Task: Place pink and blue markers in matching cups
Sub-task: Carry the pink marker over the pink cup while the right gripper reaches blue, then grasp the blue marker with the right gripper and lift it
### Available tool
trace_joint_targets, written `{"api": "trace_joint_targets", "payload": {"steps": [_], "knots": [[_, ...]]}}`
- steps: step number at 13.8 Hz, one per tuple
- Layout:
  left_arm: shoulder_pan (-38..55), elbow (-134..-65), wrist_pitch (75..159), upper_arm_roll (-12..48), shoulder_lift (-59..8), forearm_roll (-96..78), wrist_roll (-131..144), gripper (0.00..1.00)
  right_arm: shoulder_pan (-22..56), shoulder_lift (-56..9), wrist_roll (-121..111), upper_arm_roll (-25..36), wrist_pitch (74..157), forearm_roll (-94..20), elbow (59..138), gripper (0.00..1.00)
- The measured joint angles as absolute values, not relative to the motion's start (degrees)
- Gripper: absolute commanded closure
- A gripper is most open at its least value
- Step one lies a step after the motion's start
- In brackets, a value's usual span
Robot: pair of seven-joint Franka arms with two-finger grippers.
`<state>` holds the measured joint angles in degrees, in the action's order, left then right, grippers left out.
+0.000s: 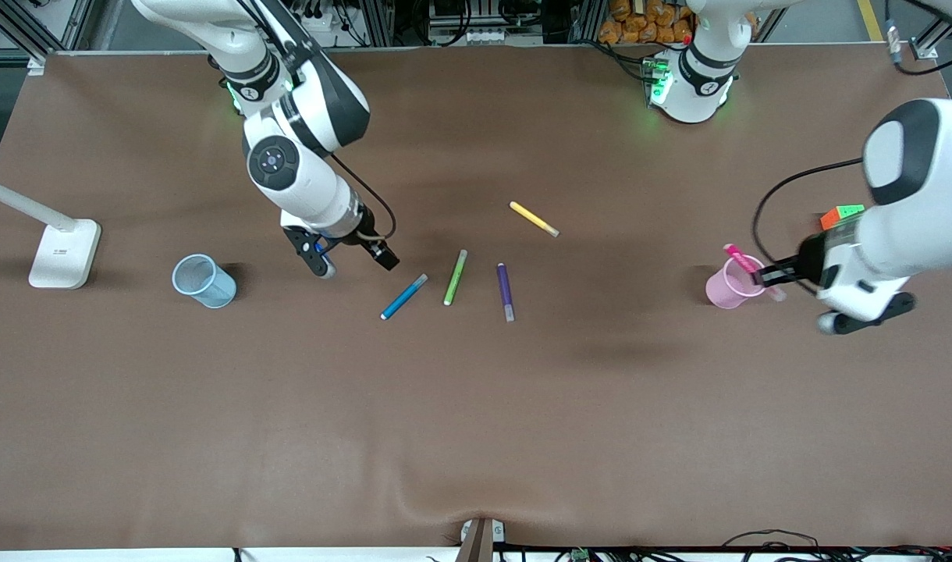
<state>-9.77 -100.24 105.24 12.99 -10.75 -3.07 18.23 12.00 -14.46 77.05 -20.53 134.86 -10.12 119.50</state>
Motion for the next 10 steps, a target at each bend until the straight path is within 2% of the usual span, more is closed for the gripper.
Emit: {"api": "trace_joint_targets", "payload": {"steps": [3, 5, 7, 10], "knots": [[-12.97, -110.39, 115.56, 13.01, -6.42, -3.07, 12.21, 1.0, 12.49, -19.05, 77.41, -20.54, 139.97, -10.07, 119.29, 0.0], [-13.5, -113.59, 118.41, 13.03, -5.18, -3.06, 11.39, 1.0, 13.36, -22.33, 77.57, -20.54, 144.06, -10.05, 119.13, 0.0], [-13.54, -114.6, 119.61, 13.09, -4.72, -3.07, 11.3, 1.0, 14.84, -25.07, 78.51, -20.56, 146.25, -9.81, 118.58, 0.12], [-13.53, -115.54, 120.82, 13.35, -4.38, -3.06, 11.29, 1.0, 16.34, -28.3, 80.85, -20.56, 146.72, -7.44, 117.02, 0.24]]}}
